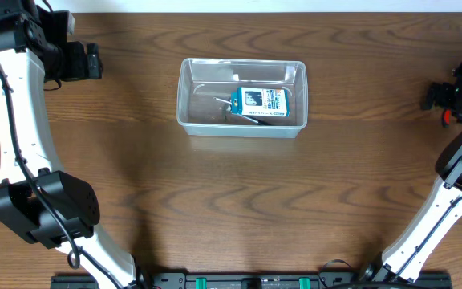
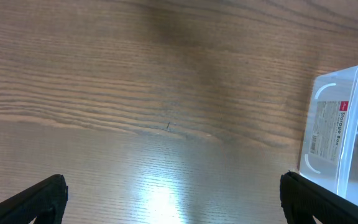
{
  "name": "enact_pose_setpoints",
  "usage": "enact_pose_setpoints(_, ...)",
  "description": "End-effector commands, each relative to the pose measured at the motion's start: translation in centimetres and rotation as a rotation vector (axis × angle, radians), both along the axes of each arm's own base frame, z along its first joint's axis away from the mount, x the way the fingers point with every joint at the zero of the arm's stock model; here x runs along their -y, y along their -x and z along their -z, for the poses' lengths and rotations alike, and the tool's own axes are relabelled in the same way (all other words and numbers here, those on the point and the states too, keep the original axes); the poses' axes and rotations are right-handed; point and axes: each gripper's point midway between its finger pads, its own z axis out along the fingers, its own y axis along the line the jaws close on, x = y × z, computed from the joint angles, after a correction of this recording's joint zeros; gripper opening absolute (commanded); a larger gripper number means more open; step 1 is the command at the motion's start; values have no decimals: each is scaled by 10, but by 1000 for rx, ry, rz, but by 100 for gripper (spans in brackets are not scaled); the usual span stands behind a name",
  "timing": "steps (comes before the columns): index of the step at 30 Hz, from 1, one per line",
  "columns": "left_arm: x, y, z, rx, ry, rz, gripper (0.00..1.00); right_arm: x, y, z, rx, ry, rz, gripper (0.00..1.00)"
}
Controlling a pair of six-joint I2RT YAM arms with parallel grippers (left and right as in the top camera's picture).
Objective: Pack container
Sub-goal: 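Lower the right gripper over the pliers' joint, then close the right gripper on the pliers and lift them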
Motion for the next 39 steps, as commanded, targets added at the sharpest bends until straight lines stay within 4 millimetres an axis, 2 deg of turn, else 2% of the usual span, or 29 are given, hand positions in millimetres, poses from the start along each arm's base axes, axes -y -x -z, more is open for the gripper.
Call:
enact_pose_setpoints(1, -3, 2, -1, -2, -10, -2, 98, 0, 1, 13, -21, 6, -9, 99)
enact_pose_setpoints(7, -3, 2, -1, -2, -10, -2, 98, 2, -3, 13, -5, 15, -9, 97)
enact_pose_setpoints(16, -3, 2, -1, -2, -10, -2, 98, 2, -3, 13, -5, 15, -8, 78)
enact_pose_setpoints(21, -3, 2, -1, -2, -10, -2, 98, 3, -3, 13, -5, 15, -8, 63)
enact_pose_setpoints(30, -3, 2, -1, -2, -10, -2, 98, 5, -8, 12, 17, 23, 25, 54)
enact_pose_setpoints(37, -3, 2, -1, -2, -10, -2, 98, 6, -9, 12, 23, 24, 37, 42)
enact_pose_setpoints(39, -3, 2, -1, -2, -10, -2, 98, 6, -9, 12, 23, 24, 37, 36)
